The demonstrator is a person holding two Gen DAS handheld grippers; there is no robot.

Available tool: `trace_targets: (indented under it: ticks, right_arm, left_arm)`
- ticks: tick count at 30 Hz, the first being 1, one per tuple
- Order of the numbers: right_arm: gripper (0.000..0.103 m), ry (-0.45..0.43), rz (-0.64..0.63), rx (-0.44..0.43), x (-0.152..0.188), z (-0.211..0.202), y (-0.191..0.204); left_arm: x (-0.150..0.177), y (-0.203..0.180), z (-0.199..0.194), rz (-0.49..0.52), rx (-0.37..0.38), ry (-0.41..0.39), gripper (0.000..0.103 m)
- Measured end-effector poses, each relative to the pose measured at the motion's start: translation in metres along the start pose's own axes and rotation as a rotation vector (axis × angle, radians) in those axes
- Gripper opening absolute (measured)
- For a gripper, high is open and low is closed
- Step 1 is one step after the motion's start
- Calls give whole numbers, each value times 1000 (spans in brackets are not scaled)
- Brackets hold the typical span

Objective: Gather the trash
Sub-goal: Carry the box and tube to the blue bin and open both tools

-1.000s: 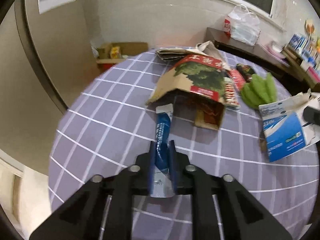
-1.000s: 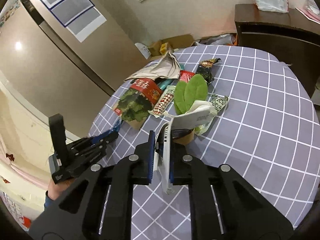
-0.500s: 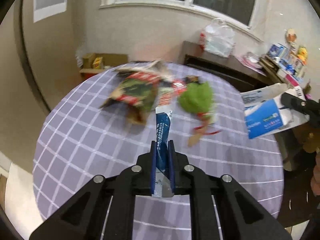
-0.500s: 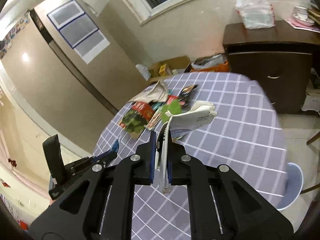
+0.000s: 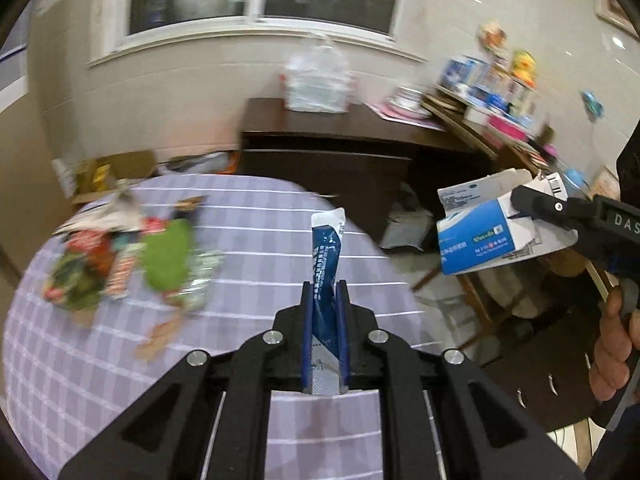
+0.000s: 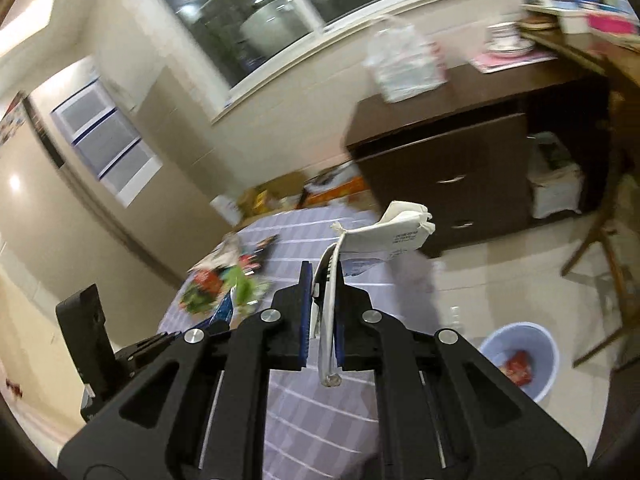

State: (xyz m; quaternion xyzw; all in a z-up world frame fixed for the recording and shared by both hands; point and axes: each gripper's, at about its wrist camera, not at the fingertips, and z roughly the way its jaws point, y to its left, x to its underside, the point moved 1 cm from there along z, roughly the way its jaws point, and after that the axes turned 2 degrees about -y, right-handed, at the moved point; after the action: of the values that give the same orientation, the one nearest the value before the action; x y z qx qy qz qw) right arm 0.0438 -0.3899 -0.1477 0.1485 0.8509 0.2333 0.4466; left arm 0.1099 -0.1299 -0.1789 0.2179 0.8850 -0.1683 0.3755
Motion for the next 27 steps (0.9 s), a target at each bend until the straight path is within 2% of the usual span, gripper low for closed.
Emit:
trace_targets:
  ticks: [6,11,16,23,24,25,26,27]
  right_arm:
    - [9,-47,98,134,-3,-36,-71]
    - [9,-44,171,234,6,-48,-122]
    - [9,14,243,309,25,-35,-168]
    - [12,102,293,325,40,4,-207]
    - [20,121,297,338,42,11,-214]
    - [47,142,303,362,45,18,-222]
    - [64,152,320,369,50,24,-229]
    - [77,151,334,364,52,26,-233]
  left_arm:
    - [-6,-66,42,64,97,55,10]
    - [-4,-113,78,118,152,117,10]
    - [6,-153,124,152,197,218,10]
    - [23,-185,186,172,239,364,12]
    - [26,-190,196,183,248,388,14]
    - [28,-193,204,191,246,406,32]
    - [29,-195,211,194,234,418,56]
    - [30,-193,213,191,225,416,67]
